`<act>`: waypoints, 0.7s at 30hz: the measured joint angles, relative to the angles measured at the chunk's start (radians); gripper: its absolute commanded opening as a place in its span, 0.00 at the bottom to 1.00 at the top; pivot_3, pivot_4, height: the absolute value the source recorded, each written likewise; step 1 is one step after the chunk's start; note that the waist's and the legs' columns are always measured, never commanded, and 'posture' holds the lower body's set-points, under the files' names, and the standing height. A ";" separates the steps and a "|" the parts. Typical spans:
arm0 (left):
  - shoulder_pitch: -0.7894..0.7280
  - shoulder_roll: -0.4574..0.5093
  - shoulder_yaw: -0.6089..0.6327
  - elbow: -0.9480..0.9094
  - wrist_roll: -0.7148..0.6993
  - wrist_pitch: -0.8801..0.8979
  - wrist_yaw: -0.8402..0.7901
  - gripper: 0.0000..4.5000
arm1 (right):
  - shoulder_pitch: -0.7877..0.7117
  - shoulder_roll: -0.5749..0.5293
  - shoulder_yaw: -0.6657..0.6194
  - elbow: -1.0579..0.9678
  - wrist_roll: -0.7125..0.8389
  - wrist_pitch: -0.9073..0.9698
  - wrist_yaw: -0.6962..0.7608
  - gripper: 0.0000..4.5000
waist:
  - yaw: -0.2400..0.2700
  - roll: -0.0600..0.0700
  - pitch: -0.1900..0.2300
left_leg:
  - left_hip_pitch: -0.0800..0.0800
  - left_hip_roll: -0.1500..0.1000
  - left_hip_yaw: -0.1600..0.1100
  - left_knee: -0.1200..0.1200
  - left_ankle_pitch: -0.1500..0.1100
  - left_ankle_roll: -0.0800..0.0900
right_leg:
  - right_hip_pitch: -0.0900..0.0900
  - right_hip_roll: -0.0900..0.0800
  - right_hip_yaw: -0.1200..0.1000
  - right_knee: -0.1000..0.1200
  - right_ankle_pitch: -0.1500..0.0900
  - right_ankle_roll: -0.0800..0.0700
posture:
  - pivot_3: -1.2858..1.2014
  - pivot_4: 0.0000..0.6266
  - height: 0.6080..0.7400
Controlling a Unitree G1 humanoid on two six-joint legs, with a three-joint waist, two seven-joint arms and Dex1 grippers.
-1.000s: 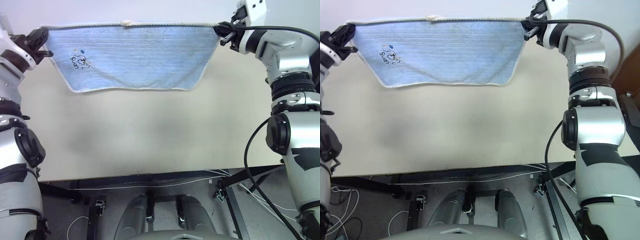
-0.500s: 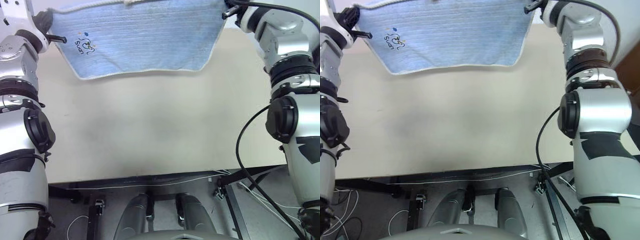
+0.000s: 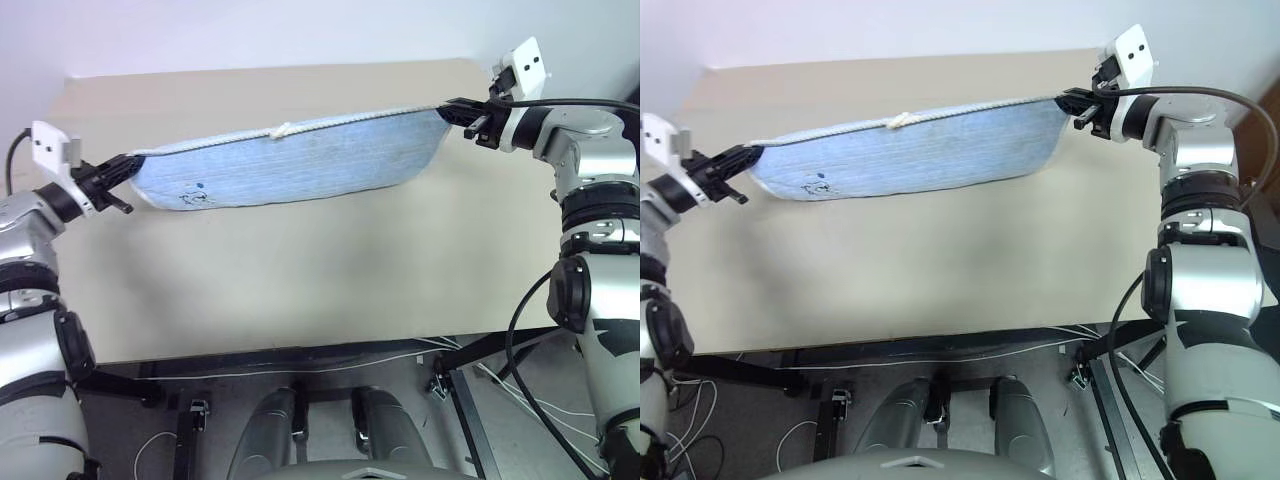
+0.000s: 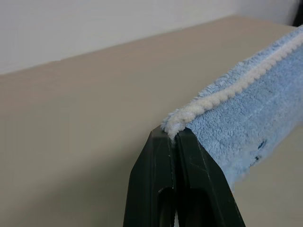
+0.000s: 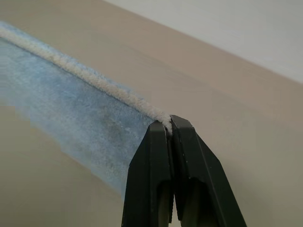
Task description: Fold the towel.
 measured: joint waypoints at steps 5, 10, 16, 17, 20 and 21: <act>0.301 0.041 0.032 -0.323 -0.125 0.245 -0.084 0.00 | 0.336 -0.127 0.036 -0.396 0.081 0.179 0.164 0.00 | 0.001 0.000 0.000 | 0.000 0.000 0.001 0.000 0.000 0.000 | 0.000 -0.002 -0.001 0.000 -0.001 -0.001 | 0.52 0.24 0.96; 0.524 0.084 0.089 -0.591 -0.226 0.447 -0.102 0.00 | 0.502 -0.240 0.038 -0.605 0.138 0.288 0.220 0.00 | -0.002 0.000 0.000 | 0.002 0.000 0.003 -0.002 0.000 0.000 | 0.000 -0.004 0.000 0.002 -0.002 -0.005 | 0.52 0.24 0.96; 0.713 0.127 0.135 -0.749 -0.292 0.544 -0.133 0.00 | 0.564 -0.321 0.035 -0.693 0.174 0.290 0.254 0.00 | 0.003 -0.002 -0.001 | 0.007 0.005 0.033 -0.025 -0.001 0.000 | -0.008 -0.016 -0.001 0.015 -0.001 -0.010 | 0.52 0.24 0.96; 0.765 0.140 0.138 -0.769 -0.297 0.552 -0.147 0.00 | 0.579 -0.325 0.038 -0.704 0.175 0.286 0.262 0.00 | 0.004 -0.004 -0.001 | 0.009 0.014 0.055 -0.024 -0.001 0.000 | -0.013 -0.021 0.000 0.025 -0.006 -0.014 | 0.52 0.24 0.96; 0.881 0.164 0.154 -0.805 -0.300 0.558 -0.183 0.00 | 0.606 -0.339 0.058 -0.720 0.184 0.275 0.285 0.00 | 0.003 0.010 -0.002 | 0.005 0.023 0.017 0.040 -0.006 -0.010 | -0.019 -0.037 -0.040 0.022 -0.005 -0.018 | 0.52 0.24 0.96; 0.896 0.167 0.158 -0.804 -0.299 0.556 -0.187 0.00 | 0.610 -0.340 0.061 -0.729 0.188 0.270 0.291 0.00 | -0.002 0.018 0.000 | 0.000 0.028 0.007 0.059 -0.014 -0.013 | -0.013 -0.046 -0.067 0.020 -0.004 -0.020 | 0.52 0.24 0.96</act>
